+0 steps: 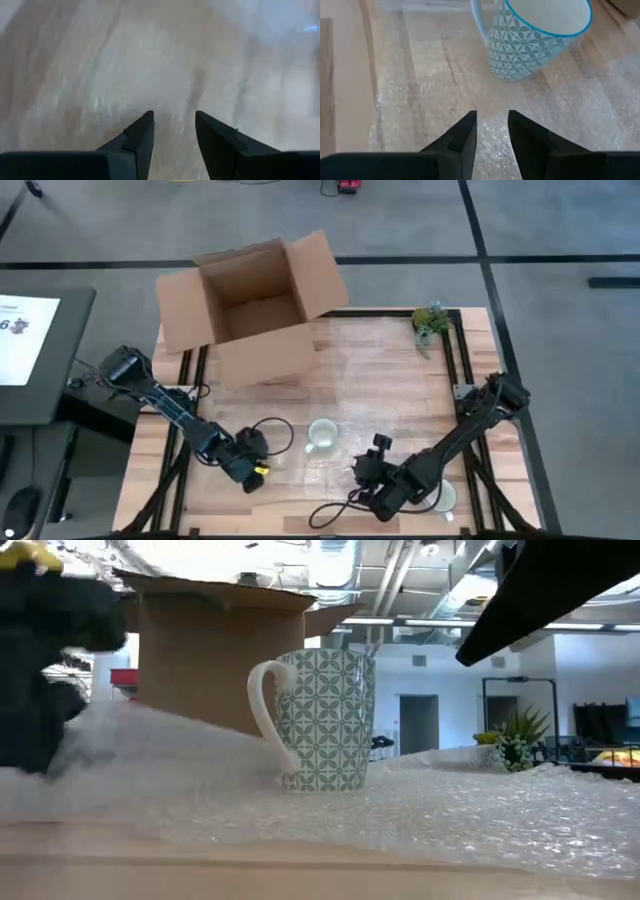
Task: Wrap mug
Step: Wrap the green patterned mug with the bubble wrap
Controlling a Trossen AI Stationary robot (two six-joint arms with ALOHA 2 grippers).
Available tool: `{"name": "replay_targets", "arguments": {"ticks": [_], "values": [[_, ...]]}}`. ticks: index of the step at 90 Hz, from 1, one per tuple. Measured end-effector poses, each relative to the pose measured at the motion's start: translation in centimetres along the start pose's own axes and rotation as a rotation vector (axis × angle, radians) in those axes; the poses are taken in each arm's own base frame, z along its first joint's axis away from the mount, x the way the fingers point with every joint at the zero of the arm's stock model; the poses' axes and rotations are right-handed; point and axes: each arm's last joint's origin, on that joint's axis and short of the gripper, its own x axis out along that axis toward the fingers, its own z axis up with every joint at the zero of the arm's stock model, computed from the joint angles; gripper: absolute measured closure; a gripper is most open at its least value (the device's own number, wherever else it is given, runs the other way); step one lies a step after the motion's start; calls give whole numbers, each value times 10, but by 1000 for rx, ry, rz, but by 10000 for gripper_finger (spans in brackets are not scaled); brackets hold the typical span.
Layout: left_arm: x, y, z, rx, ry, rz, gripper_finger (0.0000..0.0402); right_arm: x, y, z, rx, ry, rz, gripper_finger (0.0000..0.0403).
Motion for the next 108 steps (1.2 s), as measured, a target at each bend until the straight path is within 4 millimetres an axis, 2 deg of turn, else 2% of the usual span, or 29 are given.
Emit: {"name": "replay_targets", "arguments": {"ticks": [8,18,32,45,53,71,89,99,108], "values": [[-12,-12,13,6,-15,-49,279,0,0,0,2,-2,1,300],[-31,-18,18,-63,122,-26,279,0,0,1,5,-4,4,300],[-56,-8,7,-203,318,155,279,0,2,2,17,-16,15,300],[-66,9,-5,-279,388,382,279,0,2,2,20,-21,20,300],[-65,21,-13,-308,419,477,277,0,3,3,7,-23,21,300],[-53,48,-41,-372,547,543,254,0,4,4,11,-34,32,300],[-44,59,-55,-388,494,467,238,0,4,4,12,-37,35,300],[-41,51,-49,-354,412,401,268,-1,5,4,4,-40,38,300],[-40,44,-42,-273,353,362,329,0,5,5,4,-43,40,300]]}}
